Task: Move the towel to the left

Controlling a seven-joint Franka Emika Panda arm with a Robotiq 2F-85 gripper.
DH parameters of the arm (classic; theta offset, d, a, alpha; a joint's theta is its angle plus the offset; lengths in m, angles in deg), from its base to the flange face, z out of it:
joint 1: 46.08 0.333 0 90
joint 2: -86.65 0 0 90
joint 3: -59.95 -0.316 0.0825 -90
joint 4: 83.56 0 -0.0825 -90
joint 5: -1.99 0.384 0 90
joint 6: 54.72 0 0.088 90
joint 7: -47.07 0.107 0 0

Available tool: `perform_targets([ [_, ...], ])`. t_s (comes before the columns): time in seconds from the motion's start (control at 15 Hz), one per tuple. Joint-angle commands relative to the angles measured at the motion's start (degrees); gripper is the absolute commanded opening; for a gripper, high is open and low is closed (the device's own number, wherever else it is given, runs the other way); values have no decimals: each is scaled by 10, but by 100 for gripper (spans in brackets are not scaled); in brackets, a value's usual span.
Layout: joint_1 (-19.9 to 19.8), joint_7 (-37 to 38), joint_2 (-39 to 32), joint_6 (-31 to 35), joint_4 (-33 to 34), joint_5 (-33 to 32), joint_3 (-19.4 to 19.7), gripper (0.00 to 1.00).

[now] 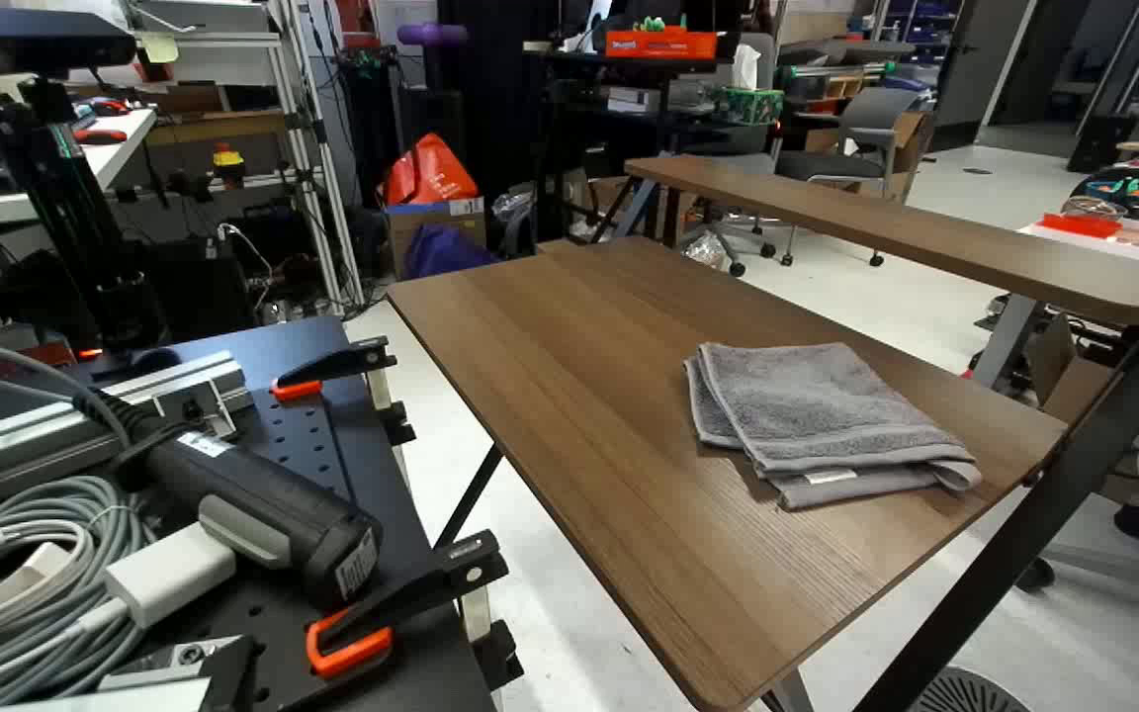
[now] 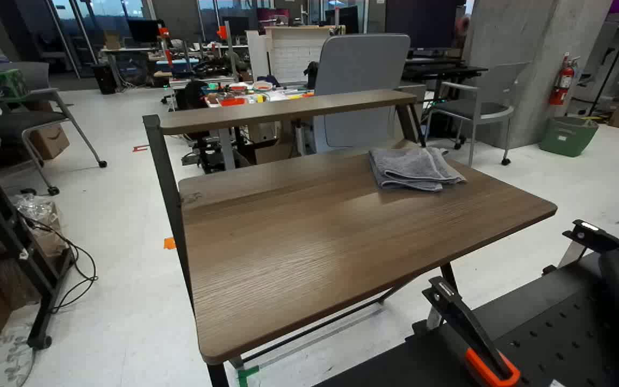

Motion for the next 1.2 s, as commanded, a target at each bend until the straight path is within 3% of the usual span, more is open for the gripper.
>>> perform_targets([
  [0.0, -6, -2, -1, -1, 1, 3, -6, 100],
  [1.0, -6, -2, -1, -1, 1, 3, -6, 100],
  [1.13, -2, 5, -33, -9, 19, 5, -10, 100],
])
